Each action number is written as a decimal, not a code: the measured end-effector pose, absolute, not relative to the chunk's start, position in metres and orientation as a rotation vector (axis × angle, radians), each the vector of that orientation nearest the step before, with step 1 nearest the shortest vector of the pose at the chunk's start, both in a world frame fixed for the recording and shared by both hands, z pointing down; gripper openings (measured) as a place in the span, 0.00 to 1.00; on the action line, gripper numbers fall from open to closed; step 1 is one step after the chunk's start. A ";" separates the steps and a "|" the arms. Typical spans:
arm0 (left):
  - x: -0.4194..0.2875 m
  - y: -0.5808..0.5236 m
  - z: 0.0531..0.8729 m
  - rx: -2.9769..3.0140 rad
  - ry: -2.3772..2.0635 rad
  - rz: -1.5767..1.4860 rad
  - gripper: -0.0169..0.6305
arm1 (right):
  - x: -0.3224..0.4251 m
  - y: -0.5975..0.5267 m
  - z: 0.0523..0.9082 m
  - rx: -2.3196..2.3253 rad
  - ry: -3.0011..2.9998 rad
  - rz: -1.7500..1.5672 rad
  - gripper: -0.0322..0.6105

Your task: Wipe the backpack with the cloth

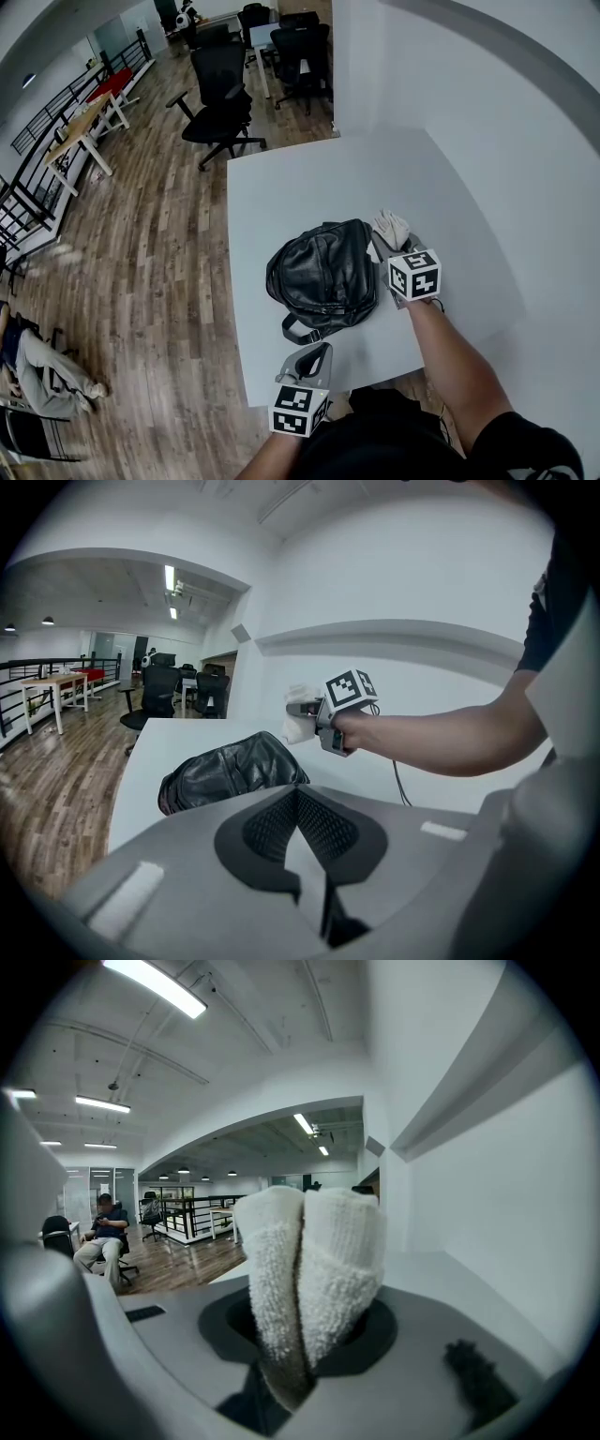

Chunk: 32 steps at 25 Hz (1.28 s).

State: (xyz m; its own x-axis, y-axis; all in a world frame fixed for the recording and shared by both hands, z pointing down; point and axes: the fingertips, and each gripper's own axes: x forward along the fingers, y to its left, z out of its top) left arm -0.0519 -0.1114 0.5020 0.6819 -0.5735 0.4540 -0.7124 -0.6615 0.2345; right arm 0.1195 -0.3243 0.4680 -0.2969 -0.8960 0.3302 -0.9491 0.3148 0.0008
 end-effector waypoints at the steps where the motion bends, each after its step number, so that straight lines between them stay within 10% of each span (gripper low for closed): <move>1: -0.052 -0.112 0.502 2.502 -1.004 0.483 0.04 | 0.120 -0.324 0.469 1.673 -2.313 0.283 0.21; 32: -0.142 -0.118 0.526 2.306 -1.243 0.466 0.04 | -0.088 -0.296 0.536 1.179 -2.529 0.438 0.21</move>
State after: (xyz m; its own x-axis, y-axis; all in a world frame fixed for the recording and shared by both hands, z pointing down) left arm -0.1421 -0.1183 0.5264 0.5302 -0.6830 0.5024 -0.8450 -0.4747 0.2464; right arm -0.0880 -0.2964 0.5355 -0.6105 -0.6805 0.4053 -0.7771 0.6135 -0.1405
